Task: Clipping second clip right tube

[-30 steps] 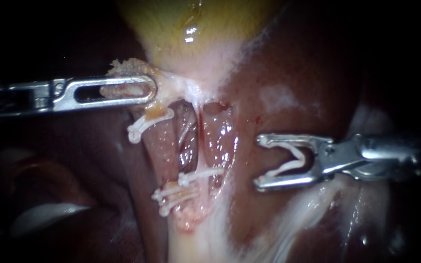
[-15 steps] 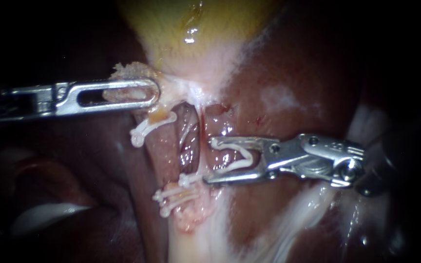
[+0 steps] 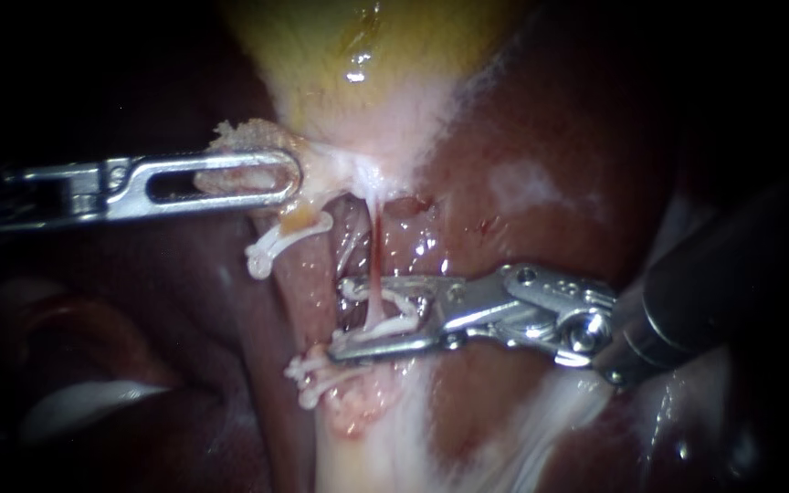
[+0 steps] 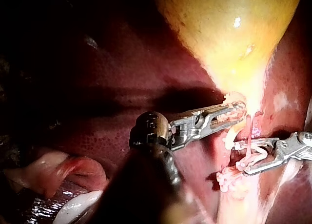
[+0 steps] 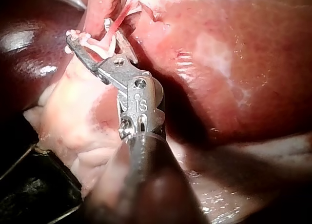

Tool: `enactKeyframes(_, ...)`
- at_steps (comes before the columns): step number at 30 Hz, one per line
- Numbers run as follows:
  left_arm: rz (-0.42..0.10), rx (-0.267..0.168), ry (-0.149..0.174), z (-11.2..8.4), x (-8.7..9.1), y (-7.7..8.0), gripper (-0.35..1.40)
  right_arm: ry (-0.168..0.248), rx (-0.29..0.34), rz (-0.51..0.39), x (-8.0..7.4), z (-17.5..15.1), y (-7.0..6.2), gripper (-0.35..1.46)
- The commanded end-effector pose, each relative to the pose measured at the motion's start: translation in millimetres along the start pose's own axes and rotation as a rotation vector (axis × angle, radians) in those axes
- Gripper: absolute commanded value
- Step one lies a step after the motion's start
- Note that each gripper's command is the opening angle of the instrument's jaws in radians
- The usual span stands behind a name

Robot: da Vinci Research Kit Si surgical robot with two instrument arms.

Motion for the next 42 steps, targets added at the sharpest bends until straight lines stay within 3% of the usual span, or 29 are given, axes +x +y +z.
enactKeyframes(1,0.0,0.0,0.0,0.0,0.0,0.0,-0.35,0.001,-0.001,-0.003,0.0,0.0,0.0,0.49)
enactKeyframes(7,0.0,0.0,0.0,0.0,0.1,0.0,-0.35,0.008,0.01,0.007,0.1,0.0,0.0,0.49)
enactKeyframes(24,0.001,0.001,0.0,0.0,0.1,0.2,-0.35,0.099,0.193,0.113,1.1,0.0,-2.8,0.47)
enactKeyframes(34,0.002,0.001,0.0,0.1,0.2,0.2,-0.35,0.102,0.197,0.132,1.4,-0.1,-2.8,0.42)
enactKeyframes(38,0.002,0.0,-0.001,0.1,0.2,0.3,-0.35,0.099,0.199,0.161,1.3,-0.3,-2.7,0.18)
enactKeyframes(40,0.002,0.0,-0.001,0.1,0.3,0.3,-0.35,0.097,0.201,0.185,1.2,-0.6,-2.7,-0.12)
enactKeyframes(42,0.002,0.0,-0.001,0.1,0.3,0.3,-0.35,0.096,0.202,0.202,1.2,-0.8,-2.6,-0.31)
